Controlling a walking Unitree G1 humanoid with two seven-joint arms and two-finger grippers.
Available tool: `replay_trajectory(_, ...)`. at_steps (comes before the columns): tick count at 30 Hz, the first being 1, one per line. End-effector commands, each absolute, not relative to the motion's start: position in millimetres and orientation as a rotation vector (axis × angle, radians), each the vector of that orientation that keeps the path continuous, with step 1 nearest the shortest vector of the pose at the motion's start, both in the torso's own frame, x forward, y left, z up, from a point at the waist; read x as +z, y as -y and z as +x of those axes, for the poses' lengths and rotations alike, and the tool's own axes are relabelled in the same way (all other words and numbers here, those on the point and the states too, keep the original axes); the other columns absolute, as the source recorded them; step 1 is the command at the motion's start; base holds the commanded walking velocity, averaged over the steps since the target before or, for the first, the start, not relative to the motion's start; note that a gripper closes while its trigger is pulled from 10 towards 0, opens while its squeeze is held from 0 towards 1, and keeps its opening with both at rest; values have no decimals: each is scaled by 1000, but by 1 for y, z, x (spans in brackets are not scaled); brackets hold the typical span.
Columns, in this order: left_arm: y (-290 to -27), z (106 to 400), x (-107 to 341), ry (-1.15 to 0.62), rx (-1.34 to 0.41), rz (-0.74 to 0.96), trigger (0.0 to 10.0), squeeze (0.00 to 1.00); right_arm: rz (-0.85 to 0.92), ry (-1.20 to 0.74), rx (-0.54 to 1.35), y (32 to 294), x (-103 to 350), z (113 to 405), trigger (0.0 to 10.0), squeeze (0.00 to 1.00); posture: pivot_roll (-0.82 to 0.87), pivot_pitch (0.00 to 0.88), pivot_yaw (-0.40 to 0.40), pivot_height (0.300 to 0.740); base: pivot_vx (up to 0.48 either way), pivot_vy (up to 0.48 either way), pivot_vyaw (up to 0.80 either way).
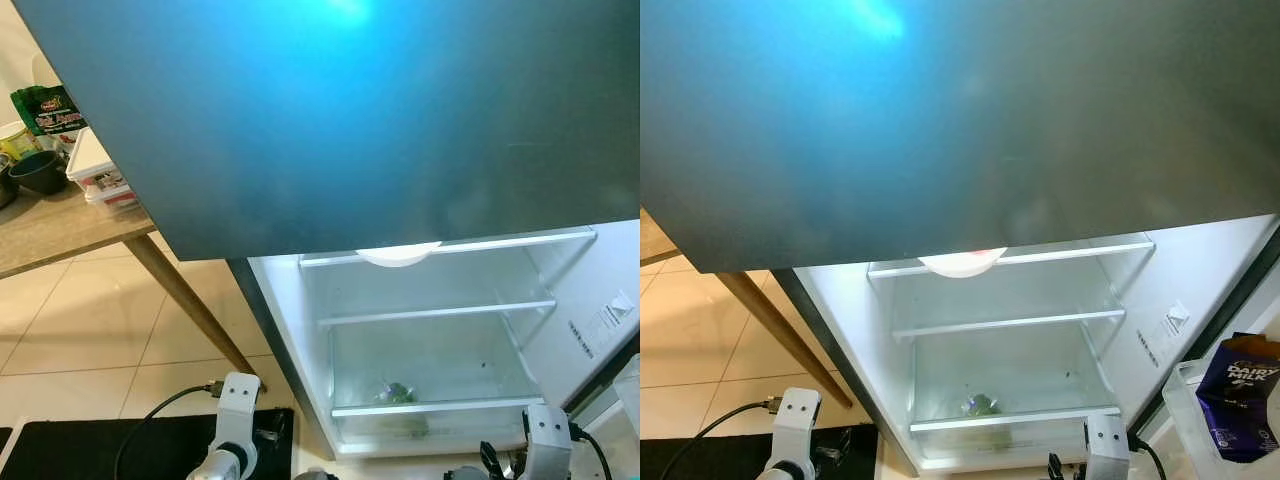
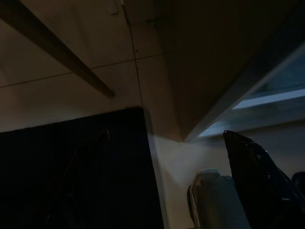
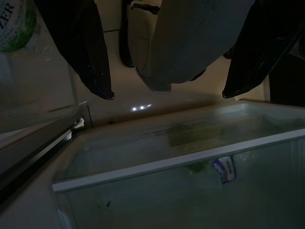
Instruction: Restocking fridge
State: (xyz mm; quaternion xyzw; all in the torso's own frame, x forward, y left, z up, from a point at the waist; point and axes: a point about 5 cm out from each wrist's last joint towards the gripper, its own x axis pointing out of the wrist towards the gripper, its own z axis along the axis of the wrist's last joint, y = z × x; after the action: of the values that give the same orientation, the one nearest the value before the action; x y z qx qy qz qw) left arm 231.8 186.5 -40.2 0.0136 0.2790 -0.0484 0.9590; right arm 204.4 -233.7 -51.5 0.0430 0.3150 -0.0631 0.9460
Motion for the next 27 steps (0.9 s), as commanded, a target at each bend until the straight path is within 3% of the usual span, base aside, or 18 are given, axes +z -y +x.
replay_trajectory(1, -192, 223, -46, -591, -71, 25, 10000, 0, 92, -654, -138, 234, -55, 201, 10000, 0, -89, 101, 97, 657, 0, 0, 0)
replay_trajectory(27, -189, 223, -47, -589, -76, 21, 10000, 0, 79, -636, -128, 237, -55, 200, 10000, 0, -100, 93, 97, 671, 0, 0, 0)
